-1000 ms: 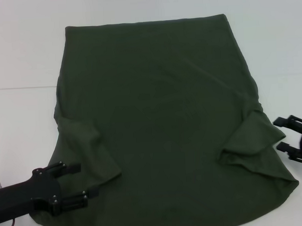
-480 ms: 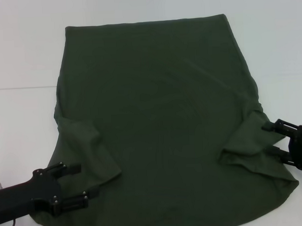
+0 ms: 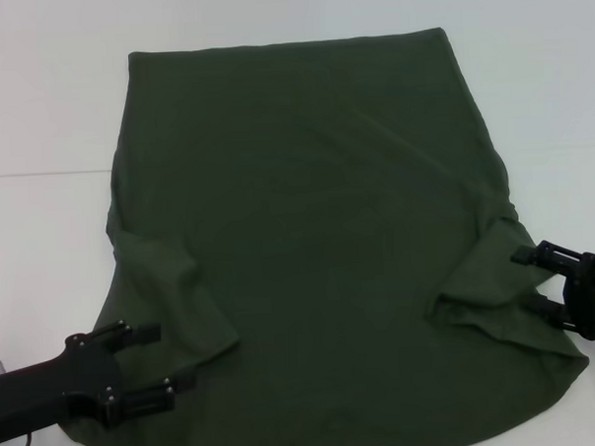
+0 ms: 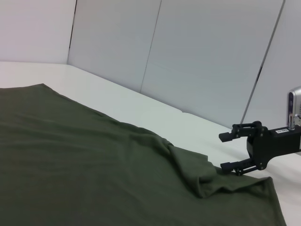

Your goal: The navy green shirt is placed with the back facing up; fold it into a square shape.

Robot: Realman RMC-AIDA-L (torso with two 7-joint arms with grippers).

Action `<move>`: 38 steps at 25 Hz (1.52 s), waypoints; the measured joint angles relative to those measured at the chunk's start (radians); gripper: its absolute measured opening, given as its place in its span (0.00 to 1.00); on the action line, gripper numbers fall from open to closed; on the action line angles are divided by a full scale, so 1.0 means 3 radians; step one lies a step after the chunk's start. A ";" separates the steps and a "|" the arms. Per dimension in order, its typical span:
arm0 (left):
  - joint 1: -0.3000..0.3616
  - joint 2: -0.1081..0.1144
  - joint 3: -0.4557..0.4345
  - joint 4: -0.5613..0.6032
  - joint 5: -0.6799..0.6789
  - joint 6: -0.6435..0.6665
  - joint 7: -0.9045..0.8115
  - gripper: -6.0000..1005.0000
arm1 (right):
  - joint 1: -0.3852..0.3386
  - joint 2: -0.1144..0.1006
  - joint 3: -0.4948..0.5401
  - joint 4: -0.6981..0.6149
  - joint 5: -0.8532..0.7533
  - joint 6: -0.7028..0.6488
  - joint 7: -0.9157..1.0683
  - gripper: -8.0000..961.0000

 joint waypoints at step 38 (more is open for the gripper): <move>0.0006 -0.0028 -0.0030 -0.0010 0.0000 0.0008 -0.0006 0.87 | 0.0011 -0.0055 -0.0045 -0.0041 0.0019 0.0268 0.0003 0.86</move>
